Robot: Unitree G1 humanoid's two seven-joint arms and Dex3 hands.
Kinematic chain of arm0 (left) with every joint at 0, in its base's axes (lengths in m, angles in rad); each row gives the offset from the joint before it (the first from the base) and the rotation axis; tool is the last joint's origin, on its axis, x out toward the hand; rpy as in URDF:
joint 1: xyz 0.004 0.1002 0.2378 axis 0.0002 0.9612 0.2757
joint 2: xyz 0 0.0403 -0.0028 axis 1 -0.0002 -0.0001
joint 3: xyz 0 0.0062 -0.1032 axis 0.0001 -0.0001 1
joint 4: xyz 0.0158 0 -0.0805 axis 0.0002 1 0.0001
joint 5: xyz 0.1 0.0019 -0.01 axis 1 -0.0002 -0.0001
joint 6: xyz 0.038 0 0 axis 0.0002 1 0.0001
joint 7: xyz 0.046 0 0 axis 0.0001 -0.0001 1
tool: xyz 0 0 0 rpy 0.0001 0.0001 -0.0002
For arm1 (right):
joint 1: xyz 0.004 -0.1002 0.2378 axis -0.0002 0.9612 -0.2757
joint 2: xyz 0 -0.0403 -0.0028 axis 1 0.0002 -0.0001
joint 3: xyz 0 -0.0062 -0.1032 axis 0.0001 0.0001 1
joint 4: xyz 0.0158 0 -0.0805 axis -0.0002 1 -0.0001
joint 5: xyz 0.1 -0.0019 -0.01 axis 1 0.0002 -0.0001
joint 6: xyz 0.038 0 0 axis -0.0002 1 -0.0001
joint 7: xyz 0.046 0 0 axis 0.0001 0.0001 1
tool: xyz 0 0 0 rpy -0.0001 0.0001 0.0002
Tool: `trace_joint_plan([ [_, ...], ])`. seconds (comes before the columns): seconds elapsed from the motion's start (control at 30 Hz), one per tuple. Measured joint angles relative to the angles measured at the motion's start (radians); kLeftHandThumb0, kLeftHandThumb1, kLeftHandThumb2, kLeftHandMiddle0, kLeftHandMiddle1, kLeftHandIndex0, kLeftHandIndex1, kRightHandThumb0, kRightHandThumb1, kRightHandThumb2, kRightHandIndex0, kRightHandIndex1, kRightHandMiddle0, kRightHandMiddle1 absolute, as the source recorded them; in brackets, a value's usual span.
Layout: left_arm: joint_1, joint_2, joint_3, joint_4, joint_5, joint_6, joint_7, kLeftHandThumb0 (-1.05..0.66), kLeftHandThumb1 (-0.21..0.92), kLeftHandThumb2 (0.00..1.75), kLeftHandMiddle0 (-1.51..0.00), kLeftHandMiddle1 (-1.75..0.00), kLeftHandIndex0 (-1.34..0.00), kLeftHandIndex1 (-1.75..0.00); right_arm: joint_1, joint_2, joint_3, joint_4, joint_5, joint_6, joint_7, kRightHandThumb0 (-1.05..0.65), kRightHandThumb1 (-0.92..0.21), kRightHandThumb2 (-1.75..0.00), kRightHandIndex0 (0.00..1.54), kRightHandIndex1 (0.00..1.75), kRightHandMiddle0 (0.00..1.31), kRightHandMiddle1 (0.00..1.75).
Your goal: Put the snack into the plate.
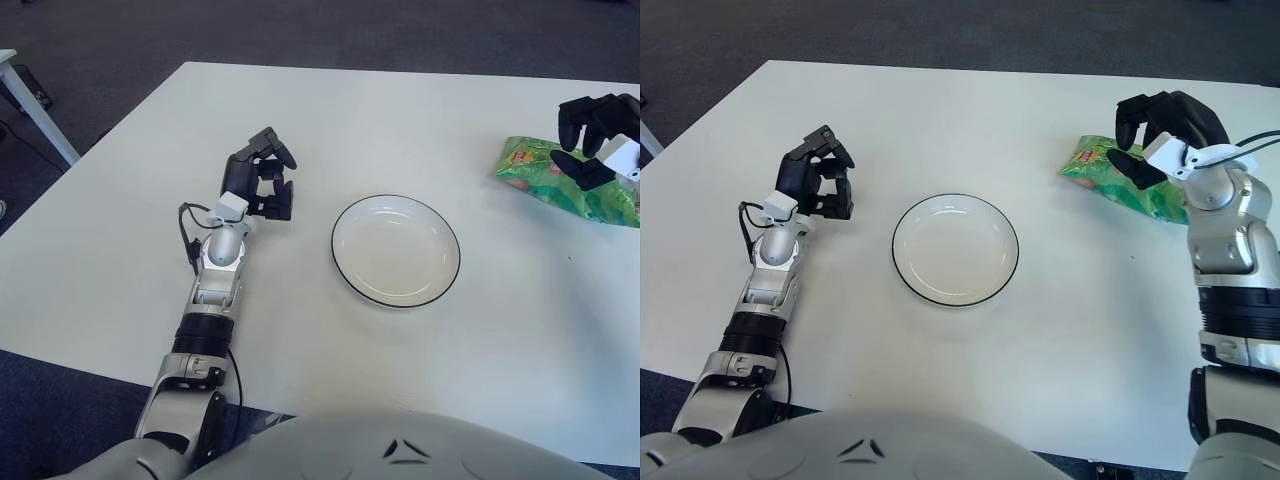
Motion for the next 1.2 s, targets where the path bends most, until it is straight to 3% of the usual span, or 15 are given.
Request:
trace_joint_plan([
  [0.03,-0.001,0.003,0.0,0.004,0.0,-0.003,-0.001,-0.55,0.15,1.52,-1.35,-1.75,-0.75,-1.75,0.001,-0.011,0.009,0.017,-0.025,-0.027,-0.02,-0.4,-0.47,-1.07,0.28,1.7,0.31,1.69],
  [0.13,-0.003,0.01,0.001,0.016,-0.001,-0.011,-0.003,-0.55,0.15,1.52,-1.36,-1.75,-0.75,-1.75,0.004,-0.032,0.031,0.045,-0.074,-0.06,-0.044,-0.67,-0.6,-0.85,0.1,1.52,0.1,1.54],
  [0.3,-0.005,0.019,0.002,0.031,-0.007,-0.018,-0.012,-0.55,0.16,1.51,-1.36,-1.75,-0.75,-1.75,0.004,-0.048,0.058,0.058,-0.13,-0.077,-0.054,-0.84,-0.78,-0.6,0.02,0.95,0.02,1.21],
  [0.4,-0.007,0.02,0.003,0.035,-0.015,-0.021,-0.019,-0.54,0.16,1.51,-1.35,-1.75,-0.75,-1.75,0.004,-0.052,0.068,0.059,-0.158,-0.077,-0.057,-0.92,-0.87,-0.48,0.0,0.69,0.0,1.06],
  [0.5,-0.008,0.02,0.004,0.038,-0.022,-0.022,-0.023,-0.54,0.16,1.51,-1.35,-1.75,-0.74,-1.75,0.004,-0.058,0.08,0.059,-0.189,-0.067,-0.057,-1.0,-0.9,-0.5,0.0,0.41,0.0,0.88],
  [0.63,-0.01,0.02,0.005,0.04,-0.024,-0.023,-0.026,-0.54,0.16,1.51,-1.35,-1.75,-0.74,-1.75,0.005,-0.063,0.086,0.055,-0.22,-0.043,-0.048,-1.04,-0.92,-0.55,0.0,0.17,0.0,0.72],
  [0.83,-0.011,0.019,0.007,0.042,-0.026,-0.023,-0.026,-0.54,0.17,1.49,-1.34,-1.75,-0.73,-1.75,0.005,-0.07,0.095,0.038,-0.246,0.004,-0.012,-1.05,-0.92,-0.59,0.0,0.02,0.0,0.55],
  [1.2,-0.012,0.017,0.012,0.048,-0.046,-0.023,-0.033,-0.53,0.18,1.48,-1.34,-1.75,-0.72,-1.75,-0.041,-0.088,0.117,0.082,-0.252,0.067,0.077,-1.05,-0.92,-0.64,0.0,0.0,0.0,0.16],
])
